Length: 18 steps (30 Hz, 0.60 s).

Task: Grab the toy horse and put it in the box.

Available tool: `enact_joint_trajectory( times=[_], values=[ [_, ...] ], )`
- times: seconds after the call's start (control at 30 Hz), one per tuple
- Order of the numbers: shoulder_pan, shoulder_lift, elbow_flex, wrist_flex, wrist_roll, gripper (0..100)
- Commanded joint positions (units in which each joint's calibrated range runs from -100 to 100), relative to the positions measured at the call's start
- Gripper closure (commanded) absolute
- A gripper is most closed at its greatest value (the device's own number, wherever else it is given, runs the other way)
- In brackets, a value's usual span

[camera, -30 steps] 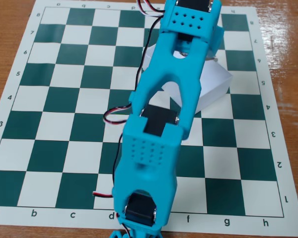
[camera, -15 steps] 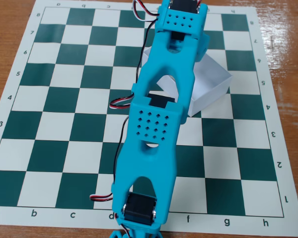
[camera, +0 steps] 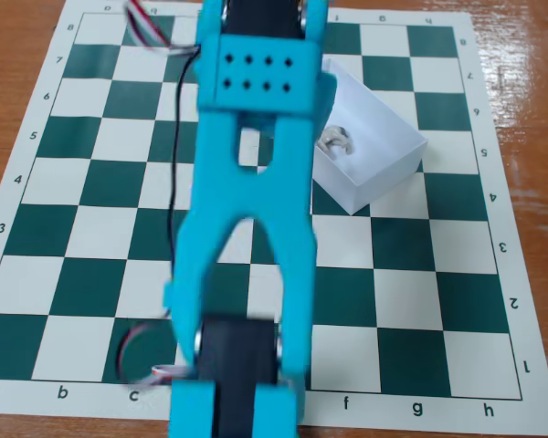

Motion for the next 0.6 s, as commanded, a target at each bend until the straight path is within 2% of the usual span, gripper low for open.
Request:
enact_joint_trajectory(
  times=[0.0,0.17,0.23,0.57],
  values=[
    [-1.0,-30.6,24.9,-4.3,-0.2,76],
    [0.2,-72.8,59.7,-6.8,-0.4,73],
    [1.7,-70.6,61.3,-4.8,-1.0,71],
    [1.7,-72.3,89.1,-24.7,-0.8,71]
  ],
)
